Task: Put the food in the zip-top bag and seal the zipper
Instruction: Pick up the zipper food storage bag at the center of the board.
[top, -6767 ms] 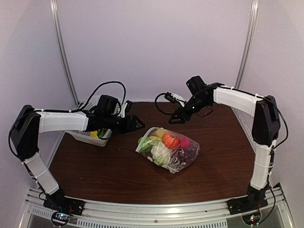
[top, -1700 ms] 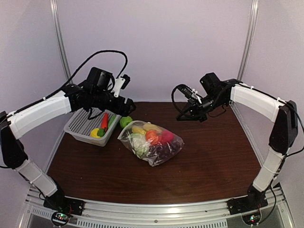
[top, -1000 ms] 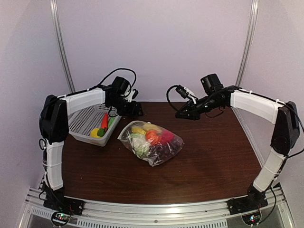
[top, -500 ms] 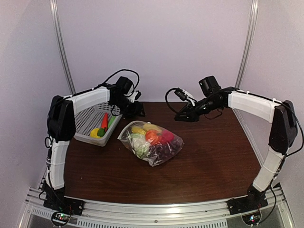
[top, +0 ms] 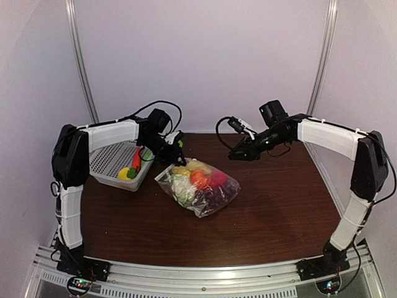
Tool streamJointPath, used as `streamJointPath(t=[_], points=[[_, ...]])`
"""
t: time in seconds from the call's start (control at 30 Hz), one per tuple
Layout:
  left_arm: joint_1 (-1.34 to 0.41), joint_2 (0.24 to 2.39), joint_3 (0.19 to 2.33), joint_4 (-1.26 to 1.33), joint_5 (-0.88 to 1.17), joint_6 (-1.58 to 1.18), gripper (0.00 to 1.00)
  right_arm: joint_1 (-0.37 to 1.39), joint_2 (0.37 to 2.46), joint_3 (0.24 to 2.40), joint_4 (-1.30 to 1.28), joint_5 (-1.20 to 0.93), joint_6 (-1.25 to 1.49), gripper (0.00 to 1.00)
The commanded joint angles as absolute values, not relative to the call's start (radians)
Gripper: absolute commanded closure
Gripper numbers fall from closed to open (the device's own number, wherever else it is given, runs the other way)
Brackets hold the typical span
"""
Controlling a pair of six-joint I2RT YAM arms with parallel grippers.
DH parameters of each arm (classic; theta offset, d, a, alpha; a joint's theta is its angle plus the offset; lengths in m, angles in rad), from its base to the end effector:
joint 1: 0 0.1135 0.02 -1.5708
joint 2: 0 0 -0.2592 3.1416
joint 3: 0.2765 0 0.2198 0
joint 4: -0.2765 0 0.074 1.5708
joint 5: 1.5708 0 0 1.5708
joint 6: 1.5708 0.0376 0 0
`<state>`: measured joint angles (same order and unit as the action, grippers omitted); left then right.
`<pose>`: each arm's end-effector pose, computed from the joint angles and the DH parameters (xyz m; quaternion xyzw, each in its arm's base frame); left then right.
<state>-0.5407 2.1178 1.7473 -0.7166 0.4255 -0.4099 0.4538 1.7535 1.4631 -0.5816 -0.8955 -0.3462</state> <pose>0.3555 -0.2316 0.2184 0.1125 0.9437 -0.2894 0.1143 0.3013 0.1796 0.2907 -0.4663 0.7224 0.4228 0.2863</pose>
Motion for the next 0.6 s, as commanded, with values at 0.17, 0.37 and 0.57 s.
streamJointPath(t=[0.17, 0.37, 0.57], points=[[-0.564, 2.118, 1.924, -0.611, 0.608, -0.368, 1.00, 0.453, 1.722, 1.455, -0.614, -0.841, -0.385, 0.76], [-0.662, 2.061, 2.062, -0.614, 0.678, -0.206, 1.00, 0.406, 1.693, 1.516, -0.622, -0.863, -0.369, 0.74], [-0.785, 2.035, 2.158, -0.672, 0.698, -0.068, 1.00, 0.341, 1.669, 1.524, -0.578, -0.886, -0.314, 0.60]])
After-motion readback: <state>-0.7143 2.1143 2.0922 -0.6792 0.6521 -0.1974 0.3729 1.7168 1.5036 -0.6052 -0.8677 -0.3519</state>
